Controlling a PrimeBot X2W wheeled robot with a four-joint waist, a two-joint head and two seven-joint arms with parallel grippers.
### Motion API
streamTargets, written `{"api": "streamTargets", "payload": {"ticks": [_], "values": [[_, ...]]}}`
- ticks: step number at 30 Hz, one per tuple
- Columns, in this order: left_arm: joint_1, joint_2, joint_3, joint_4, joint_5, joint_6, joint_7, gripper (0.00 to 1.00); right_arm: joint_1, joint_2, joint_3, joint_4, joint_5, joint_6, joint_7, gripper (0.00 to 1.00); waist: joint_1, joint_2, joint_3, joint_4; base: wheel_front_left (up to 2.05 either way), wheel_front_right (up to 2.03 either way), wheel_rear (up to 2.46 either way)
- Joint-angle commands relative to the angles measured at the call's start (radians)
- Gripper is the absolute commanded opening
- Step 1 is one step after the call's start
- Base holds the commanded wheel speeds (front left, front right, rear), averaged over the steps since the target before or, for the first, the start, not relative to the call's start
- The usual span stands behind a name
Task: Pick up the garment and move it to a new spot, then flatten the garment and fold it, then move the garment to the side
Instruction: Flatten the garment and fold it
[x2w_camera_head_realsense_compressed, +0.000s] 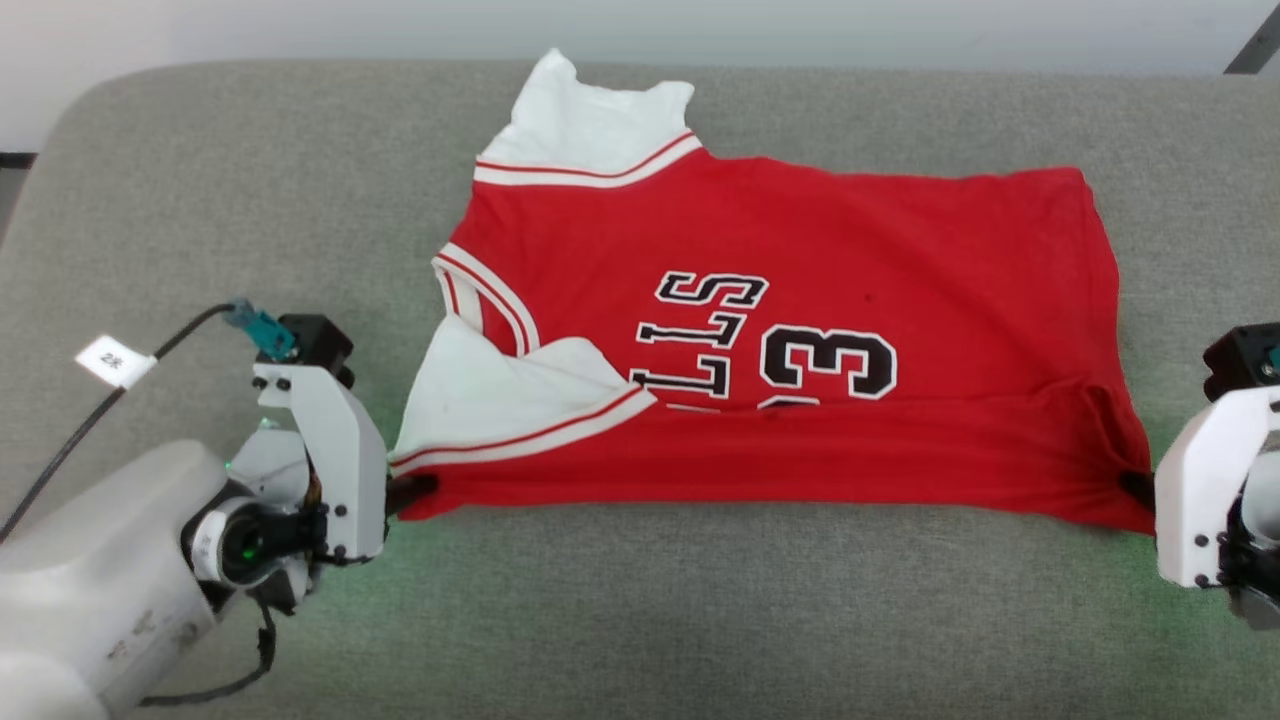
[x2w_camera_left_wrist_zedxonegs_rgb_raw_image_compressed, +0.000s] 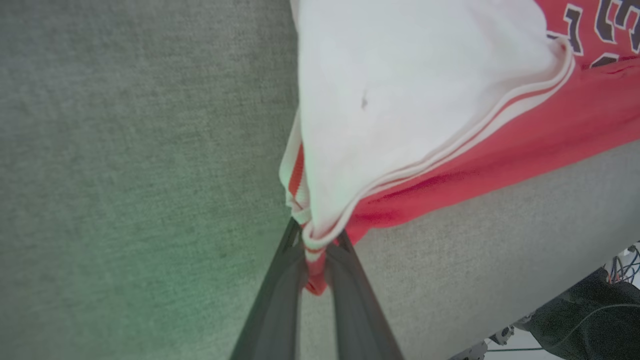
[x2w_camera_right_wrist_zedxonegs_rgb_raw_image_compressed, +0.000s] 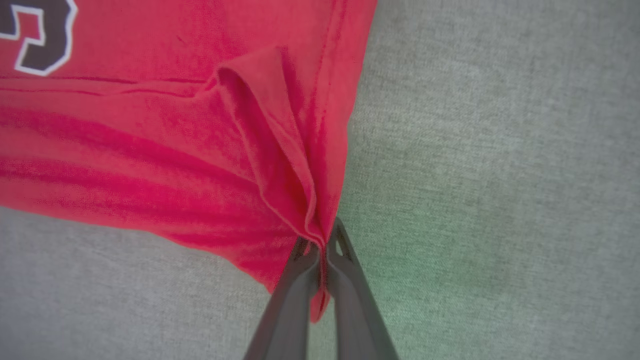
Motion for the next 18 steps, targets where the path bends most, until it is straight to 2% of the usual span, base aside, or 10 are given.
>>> {"api": "streamTargets", "payload": {"ticks": [1,12,18], "values": [[0.012,0.025,-0.005,-0.020,0.008,0.021,0.007,0.00,0.025,-0.016,-0.015,-0.013,0.005,-0.002,0.016,0.00,0.0000,0.0000,-0.009,0.005,0.00,0.00,0.00],[0.088,0.149,-0.021,-0.292,-0.015,0.179,0.046,0.00,0.152,-0.034,-0.061,-0.171,0.037,-0.002,0.167,0.00,0.0000,0.0000,-0.041,0.014,0.00,0.00,0.00],[0.129,0.173,-0.027,-0.375,-0.019,0.228,0.039,0.00,0.195,-0.014,-0.085,-0.215,0.032,-0.002,0.199,0.00,0.0000,0.0000,-0.040,0.013,0.00,0.00,0.00]]}}
